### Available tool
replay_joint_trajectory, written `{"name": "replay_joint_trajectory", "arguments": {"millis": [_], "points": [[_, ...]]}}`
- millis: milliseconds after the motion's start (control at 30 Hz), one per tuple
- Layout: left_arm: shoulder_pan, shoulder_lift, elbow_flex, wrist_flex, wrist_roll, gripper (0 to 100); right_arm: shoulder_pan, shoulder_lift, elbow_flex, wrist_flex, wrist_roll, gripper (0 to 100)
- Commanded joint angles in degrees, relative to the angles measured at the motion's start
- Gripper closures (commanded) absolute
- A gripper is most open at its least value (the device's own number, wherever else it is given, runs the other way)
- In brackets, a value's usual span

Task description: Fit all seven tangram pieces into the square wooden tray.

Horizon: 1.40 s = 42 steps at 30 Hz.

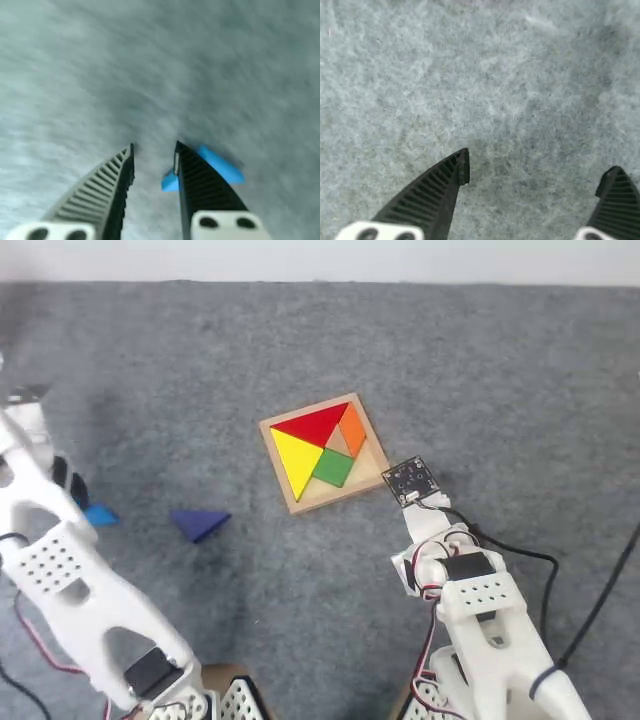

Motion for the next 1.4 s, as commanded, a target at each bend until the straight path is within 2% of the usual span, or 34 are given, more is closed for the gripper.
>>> {"name": "replay_joint_trajectory", "arguments": {"millis": [0,133,300,333,433,467,600,733,833,1033,1367], "points": [[2.9,-17.8,17.3,2.5,-4.2,87,-0.1,0.1,-0.4,-1.1,0.5,59.7],[5.5,-30.0,26.9,1.8,-5.4,87,-0.1,0.1,-0.4,-1.1,0.5,59.7],[5.9,-39.4,28.4,-2.5,-6.5,87,-0.1,0.1,-0.4,-0.9,0.5,59.7],[6.3,-40.3,28.8,-2.5,-9.7,87,-0.1,0.1,-0.4,-0.9,0.5,59.7],[8.5,-40.4,34.9,-3.9,-28.3,87,-0.1,0.1,-0.4,-0.9,0.5,59.7],[8.7,-40.5,37.5,-6.0,-32.4,87,-0.1,0.1,-0.4,-0.9,0.5,59.7],[8.6,-40.5,45.3,-19.6,-39.0,80,-0.1,0.1,-0.4,-0.9,0.5,59.7],[8.3,-41.1,53.8,-27.4,-46.9,79,0.0,0.1,-0.4,-1.0,0.5,59.7],[6.8,-40.6,55.0,-30.1,-50.0,79,0.0,0.1,-0.4,-1.1,0.5,59.7],[6.4,-40.5,57.9,-30.1,-56.5,79,-0.1,0.1,-0.4,-1.1,0.5,59.7],[6.3,-40.5,59.6,-29.6,-57.3,79,-0.1,0.1,-0.4,-1.1,0.5,59.7]]}}
